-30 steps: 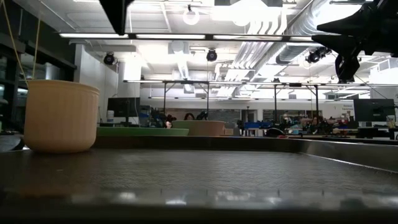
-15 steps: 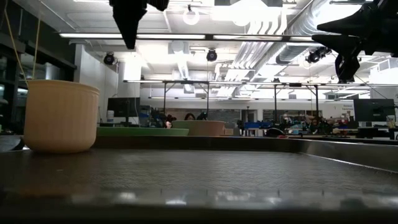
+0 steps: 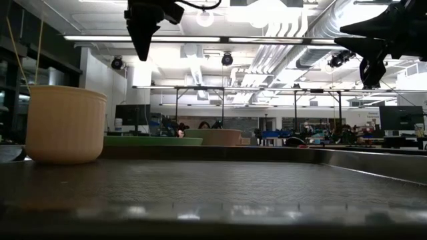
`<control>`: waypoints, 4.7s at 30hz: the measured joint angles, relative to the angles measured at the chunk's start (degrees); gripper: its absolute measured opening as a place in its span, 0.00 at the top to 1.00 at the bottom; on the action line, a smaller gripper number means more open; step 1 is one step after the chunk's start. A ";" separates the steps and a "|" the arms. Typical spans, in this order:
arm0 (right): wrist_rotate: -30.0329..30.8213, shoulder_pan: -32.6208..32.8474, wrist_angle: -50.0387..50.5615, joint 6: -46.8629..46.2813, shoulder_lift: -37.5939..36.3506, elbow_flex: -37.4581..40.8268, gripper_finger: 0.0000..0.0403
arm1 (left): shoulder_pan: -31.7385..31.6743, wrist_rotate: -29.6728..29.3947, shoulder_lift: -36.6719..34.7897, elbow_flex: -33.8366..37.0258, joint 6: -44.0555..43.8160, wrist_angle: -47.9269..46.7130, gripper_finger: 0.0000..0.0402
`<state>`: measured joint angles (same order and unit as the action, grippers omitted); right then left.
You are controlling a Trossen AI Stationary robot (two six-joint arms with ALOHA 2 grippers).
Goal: Set up tray
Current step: Put the green plate on the brown serving tray
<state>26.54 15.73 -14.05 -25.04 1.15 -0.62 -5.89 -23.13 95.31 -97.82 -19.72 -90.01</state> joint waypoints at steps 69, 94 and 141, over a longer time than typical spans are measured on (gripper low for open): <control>3.68 0.02 -0.43 0.46 0.02 0.00 0.82 | -31.36 16.62 -18.54 38.49 10.93 27.80 0.57; 3.09 0.00 -0.43 -0.46 0.02 0.02 0.82 | -36.55 19.76 -8.13 38.49 12.33 34.89 0.57; 3.95 0.02 -0.41 -0.21 0.02 0.02 0.82 | -41.35 19.53 -3.54 38.10 14.58 36.23 0.57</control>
<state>30.49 15.75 -14.46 -25.25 1.17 -0.60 -47.24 -3.60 91.77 -59.73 -5.14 -53.78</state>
